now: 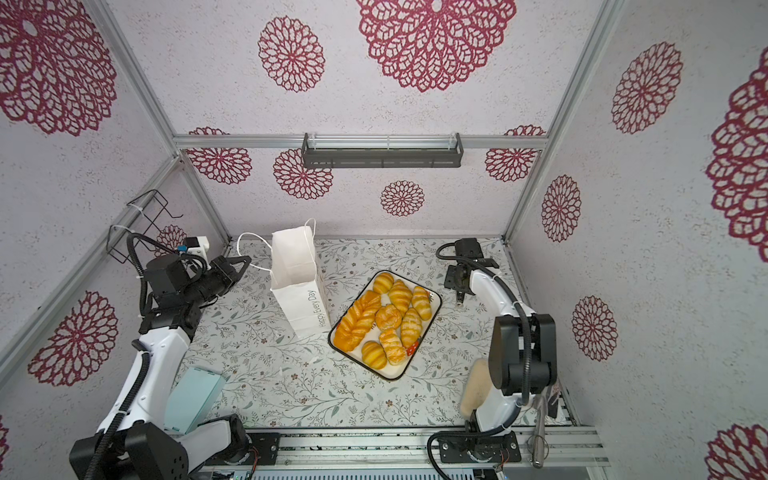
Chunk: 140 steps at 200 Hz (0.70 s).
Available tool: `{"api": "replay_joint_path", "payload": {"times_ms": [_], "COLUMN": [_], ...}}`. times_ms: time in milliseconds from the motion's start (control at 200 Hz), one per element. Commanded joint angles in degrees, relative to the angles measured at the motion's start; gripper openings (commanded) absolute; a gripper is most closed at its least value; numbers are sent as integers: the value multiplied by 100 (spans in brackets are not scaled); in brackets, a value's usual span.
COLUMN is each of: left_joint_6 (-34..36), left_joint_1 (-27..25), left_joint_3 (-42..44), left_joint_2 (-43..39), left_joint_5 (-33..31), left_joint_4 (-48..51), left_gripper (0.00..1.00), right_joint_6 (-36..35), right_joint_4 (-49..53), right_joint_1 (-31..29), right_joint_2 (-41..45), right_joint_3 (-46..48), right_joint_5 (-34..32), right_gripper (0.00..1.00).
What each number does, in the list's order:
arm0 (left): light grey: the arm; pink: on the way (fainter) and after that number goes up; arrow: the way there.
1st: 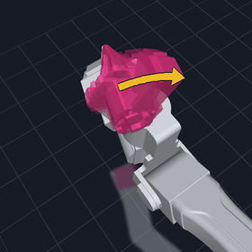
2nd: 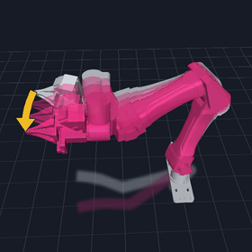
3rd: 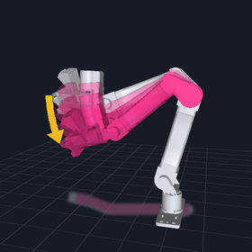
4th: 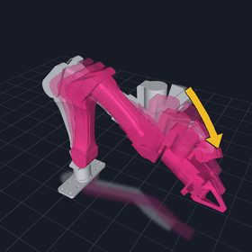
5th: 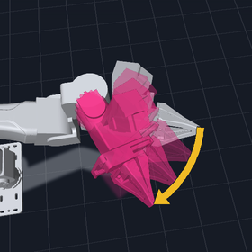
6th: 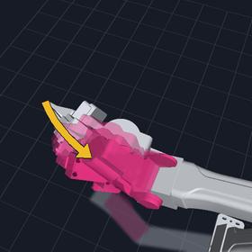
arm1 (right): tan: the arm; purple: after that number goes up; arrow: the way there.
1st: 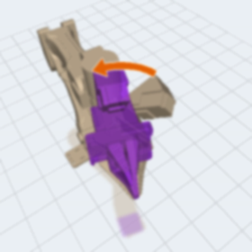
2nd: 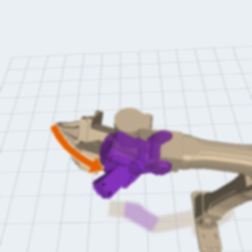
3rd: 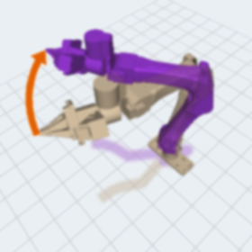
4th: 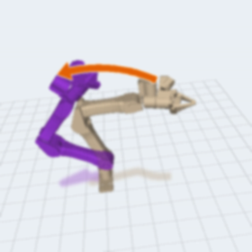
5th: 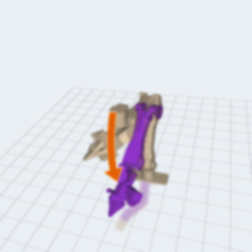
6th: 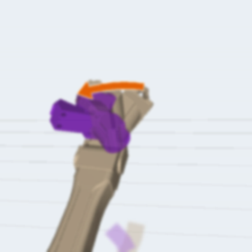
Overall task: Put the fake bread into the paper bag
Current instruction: 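Close the right gripper on the white-tipped tongs while the left gripper holds the bag handle, then move the tongs with the right gripper over the tray onto a yellow bread roll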
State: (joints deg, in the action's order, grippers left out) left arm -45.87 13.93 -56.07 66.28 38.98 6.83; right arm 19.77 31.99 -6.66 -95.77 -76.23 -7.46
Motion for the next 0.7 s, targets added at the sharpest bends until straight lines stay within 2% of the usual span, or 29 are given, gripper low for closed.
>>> {"api": "replay_joint_path", "payload": {"times_ms": [0,275,410,695], "left_joint_6": [-61,-303,-589,-719], "left_joint_1": [46,40,46,23], "left_joint_3": [65,82,180,285], "left_joint_2": [-1,25,60,69], "left_joint_5": [142,557,755,734], "left_joint_4": [-236,-763,-1228,-1383], "left_gripper": [4,3,3,3], "right_joint_6": [91,36,-76,-208], "right_joint_4": [332,900,1179,1366], "right_joint_1": [-267,-756,-919,-1149], "right_joint_2": [595,1446,1564,1640], "right_joint_3": [25,290,343,664], "right_joint_5": [165,404,547,755], "right_gripper": [52,51,52,52]}}
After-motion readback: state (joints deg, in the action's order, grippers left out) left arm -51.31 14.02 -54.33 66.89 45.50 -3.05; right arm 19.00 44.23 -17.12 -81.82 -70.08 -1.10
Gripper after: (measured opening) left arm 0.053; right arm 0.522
